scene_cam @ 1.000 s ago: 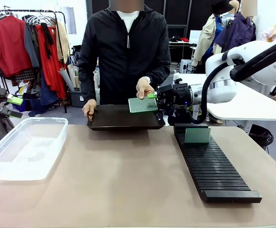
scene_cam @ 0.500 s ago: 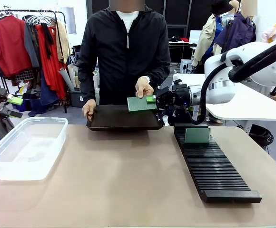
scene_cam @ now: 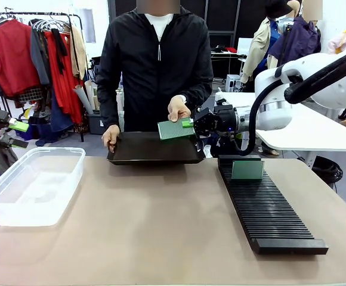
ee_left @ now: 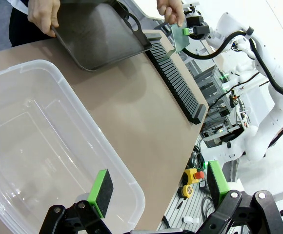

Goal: Sort PCBs into racks and boxes based on the side picked up.
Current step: Pick up the Blank PCB handed by the Human.

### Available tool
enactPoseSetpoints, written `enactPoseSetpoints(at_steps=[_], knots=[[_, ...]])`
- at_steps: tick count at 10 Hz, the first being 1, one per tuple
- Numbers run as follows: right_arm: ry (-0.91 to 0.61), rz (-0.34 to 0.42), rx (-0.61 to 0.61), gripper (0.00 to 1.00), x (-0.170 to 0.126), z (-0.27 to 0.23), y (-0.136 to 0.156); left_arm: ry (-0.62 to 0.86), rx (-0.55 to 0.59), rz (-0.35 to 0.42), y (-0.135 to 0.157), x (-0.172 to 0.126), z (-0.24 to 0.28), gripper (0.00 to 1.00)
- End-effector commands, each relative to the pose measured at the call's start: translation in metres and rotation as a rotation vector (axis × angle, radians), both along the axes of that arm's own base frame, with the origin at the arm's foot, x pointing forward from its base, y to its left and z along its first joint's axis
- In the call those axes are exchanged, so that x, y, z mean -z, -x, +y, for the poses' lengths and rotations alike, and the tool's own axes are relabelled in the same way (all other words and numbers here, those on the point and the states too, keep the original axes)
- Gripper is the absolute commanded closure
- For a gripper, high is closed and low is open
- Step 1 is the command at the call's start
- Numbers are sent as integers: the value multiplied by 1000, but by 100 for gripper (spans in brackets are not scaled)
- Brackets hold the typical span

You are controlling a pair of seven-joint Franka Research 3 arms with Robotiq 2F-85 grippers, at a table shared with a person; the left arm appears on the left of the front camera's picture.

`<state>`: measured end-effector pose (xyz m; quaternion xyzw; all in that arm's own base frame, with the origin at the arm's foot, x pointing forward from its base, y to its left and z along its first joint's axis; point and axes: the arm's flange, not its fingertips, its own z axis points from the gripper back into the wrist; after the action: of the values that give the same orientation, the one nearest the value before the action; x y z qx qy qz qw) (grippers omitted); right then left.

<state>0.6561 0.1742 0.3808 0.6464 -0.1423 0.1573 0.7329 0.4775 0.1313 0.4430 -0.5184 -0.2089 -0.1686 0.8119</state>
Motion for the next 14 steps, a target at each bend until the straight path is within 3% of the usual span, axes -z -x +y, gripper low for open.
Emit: enactPoseSetpoints(at_steps=[1, 8, 9, 14], knots=[[3, 0, 4, 100, 0, 0, 0, -2, -4, 1, 1, -2, -1, 0], [17, 11, -9, 100, -1, 1, -3, -2, -4, 1, 1, -2, -1, 0], [32, -26, -30, 100, 2, 1, -4, -2, -4, 1, 1, -2, -1, 0], [3, 2, 3, 100, 1, -3, 0, -2, -4, 1, 1, -2, -1, 0]])
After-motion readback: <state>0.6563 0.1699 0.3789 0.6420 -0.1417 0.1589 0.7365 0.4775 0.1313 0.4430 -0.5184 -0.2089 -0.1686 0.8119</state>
